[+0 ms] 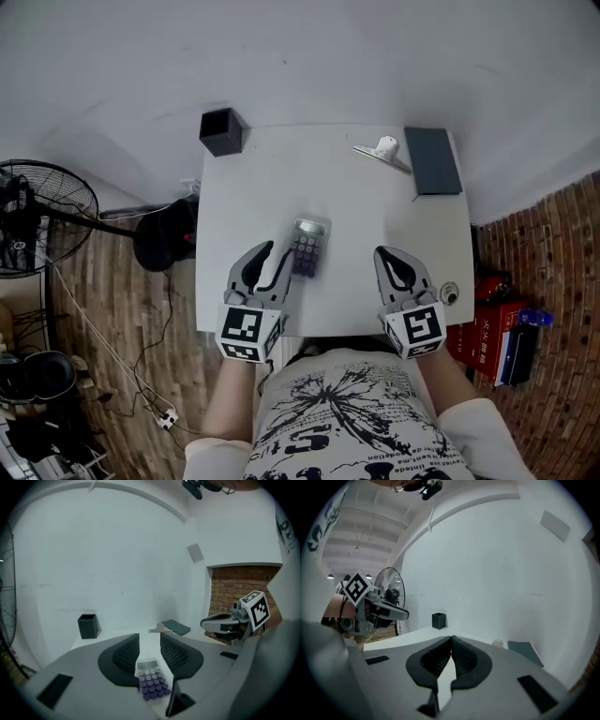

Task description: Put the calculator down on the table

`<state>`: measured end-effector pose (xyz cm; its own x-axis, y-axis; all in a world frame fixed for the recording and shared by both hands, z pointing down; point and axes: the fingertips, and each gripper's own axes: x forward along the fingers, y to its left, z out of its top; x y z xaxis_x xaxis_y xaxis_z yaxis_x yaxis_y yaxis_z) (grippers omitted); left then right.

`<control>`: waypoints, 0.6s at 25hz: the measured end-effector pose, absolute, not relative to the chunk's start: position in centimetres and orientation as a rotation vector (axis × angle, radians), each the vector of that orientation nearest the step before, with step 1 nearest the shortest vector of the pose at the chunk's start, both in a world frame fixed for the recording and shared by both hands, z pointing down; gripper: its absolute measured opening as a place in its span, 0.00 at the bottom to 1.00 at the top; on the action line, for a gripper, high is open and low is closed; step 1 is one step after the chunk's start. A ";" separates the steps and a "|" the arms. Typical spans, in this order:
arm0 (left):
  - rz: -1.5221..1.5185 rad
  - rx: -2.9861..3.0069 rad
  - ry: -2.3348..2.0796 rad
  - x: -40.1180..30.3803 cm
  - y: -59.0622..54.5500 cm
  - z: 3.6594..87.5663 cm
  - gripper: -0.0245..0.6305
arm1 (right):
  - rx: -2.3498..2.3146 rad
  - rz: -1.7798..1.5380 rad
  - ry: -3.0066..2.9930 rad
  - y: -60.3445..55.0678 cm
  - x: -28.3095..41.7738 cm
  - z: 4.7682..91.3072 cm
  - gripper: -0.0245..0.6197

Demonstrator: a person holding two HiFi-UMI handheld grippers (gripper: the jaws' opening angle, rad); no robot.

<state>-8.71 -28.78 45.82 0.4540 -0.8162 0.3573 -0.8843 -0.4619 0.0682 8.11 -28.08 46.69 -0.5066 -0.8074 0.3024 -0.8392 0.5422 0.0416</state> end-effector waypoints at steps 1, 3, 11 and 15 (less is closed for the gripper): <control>0.385 2.479 -1.481 -9.0 -28.3 44.7 0.25 | 1.381 0.148 -2.498 -27.7 8.2 46.1 0.06; 0.345 2.517 -1.500 -9.6 -27.3 42.6 0.19 | 1.405 0.131 -2.505 -27.0 8.3 45.0 0.06; 0.266 2.647 -1.516 -9.9 -23.9 37.5 0.07 | 1.471 0.046 -2.525 -24.1 8.9 41.2 0.06; 0.292 2.722 -1.468 -8.9 -22.2 36.6 0.06 | 1.528 0.052 -2.529 -22.9 9.5 40.1 0.06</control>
